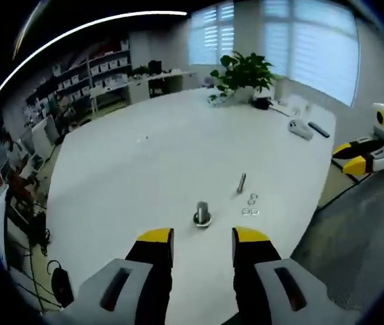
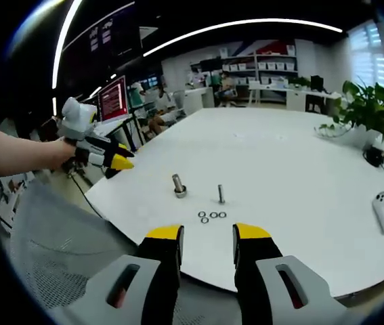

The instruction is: Place the washer onto the threaded stud by aligning its center hole with the stud, sliding it down to the base, and recovering from edge contact or off-axis alignment until the washer reaches the visible bottom stop.

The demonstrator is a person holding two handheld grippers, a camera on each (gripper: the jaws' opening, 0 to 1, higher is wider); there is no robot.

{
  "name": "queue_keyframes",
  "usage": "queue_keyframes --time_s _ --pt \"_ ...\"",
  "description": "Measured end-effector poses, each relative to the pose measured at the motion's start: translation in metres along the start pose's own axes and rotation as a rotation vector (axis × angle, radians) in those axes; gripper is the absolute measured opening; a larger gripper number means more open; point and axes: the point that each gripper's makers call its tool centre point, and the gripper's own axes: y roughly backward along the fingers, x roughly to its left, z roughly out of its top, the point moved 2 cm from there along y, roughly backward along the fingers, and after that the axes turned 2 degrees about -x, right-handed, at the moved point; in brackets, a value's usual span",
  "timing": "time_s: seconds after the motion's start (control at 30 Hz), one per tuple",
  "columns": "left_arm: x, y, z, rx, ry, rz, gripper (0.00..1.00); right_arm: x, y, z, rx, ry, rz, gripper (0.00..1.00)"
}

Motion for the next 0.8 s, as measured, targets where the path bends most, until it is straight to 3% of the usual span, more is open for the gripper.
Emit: queue_keyframes --time_s 0.1,0.33,0.4,0.43,0.8 --pt "-0.013 0.020 0.000 -0.046 -0.012 -0.014 0.32 0.002 0.000 0.000 0.005 0.000 0.013 0.31" --pt "-0.008 0.045 -0.020 -0.038 0.010 0.056 0.32 0.001 0.000 0.000 -0.002 -0.002 0.012 0.31" --pt "-0.008 0.052 -0.019 -0.034 0.022 0.062 0.32 0.000 0.000 0.000 -0.005 -0.002 0.010 0.31" --pt "-0.009 0.056 -0.013 -0.062 0.008 0.066 0.32 0.000 0.000 -0.001 0.002 0.000 0.011 0.31" --pt "-0.007 0.069 -0.016 -0.139 0.062 0.096 0.31 -0.003 -0.002 -0.005 0.031 -0.002 0.001 0.31"
